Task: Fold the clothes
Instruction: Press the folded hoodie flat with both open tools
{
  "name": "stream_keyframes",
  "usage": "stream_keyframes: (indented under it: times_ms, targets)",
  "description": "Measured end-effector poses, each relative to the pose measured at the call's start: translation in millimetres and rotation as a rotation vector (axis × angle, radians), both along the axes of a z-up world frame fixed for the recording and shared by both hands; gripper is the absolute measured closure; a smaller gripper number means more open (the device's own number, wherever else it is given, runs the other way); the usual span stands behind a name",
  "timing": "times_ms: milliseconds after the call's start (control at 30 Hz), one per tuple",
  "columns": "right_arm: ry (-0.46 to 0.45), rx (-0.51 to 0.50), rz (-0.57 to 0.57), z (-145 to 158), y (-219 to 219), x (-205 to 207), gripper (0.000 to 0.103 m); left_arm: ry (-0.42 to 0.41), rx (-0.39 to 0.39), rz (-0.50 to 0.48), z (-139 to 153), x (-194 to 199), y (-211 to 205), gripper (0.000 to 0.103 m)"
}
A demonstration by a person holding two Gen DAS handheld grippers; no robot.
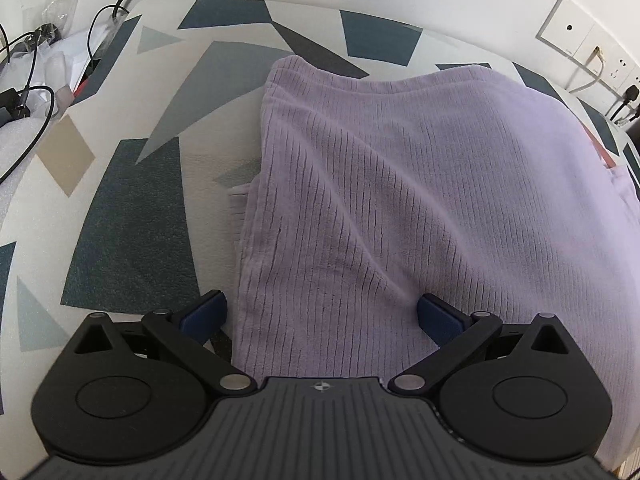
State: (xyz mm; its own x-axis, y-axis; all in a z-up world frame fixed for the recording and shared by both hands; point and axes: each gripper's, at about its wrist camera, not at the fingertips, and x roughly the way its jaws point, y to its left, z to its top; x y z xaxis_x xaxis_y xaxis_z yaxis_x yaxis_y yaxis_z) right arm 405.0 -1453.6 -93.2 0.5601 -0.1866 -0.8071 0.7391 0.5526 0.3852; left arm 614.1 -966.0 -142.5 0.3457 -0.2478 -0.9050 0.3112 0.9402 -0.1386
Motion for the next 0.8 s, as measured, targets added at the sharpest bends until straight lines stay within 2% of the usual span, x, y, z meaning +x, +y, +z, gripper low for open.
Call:
stream_keyframes:
  times_ms: [100, 300, 367, 500, 633, 700, 800]
  targets:
    - [0.023, 0.107, 0.053, -12, 4, 23, 0.000, -0.032, -0.007, 0.015, -1, -7, 1, 0.000]
    - [0.060, -0.089, 0.188, -9, 32, 45, 0.001, -0.117, -0.051, 0.008, -5, -19, 9, 0.000]
    - [0.052, -0.129, 0.188, -11, 35, 45, 0.001, -0.135, -0.057, 0.005, -5, -21, 10, 0.000]
    - [0.015, -0.135, 0.189, -14, 29, 42, 0.001, -0.121, -0.067, -0.005, -4, -17, 7, 0.000]
    - [0.012, -0.147, 0.195, -16, 29, 42, 0.001, -0.080, -0.168, -0.078, -1, -12, -6, 0.007]
    - [0.018, -0.151, 0.205, -16, 32, 43, 0.001, -0.067, -0.157, -0.121, -1, -13, -18, 0.001]
    - [-0.028, -0.102, 0.262, -15, 32, 43, 0.001, -0.076, -0.153, -0.137, -3, -12, -18, 0.001]
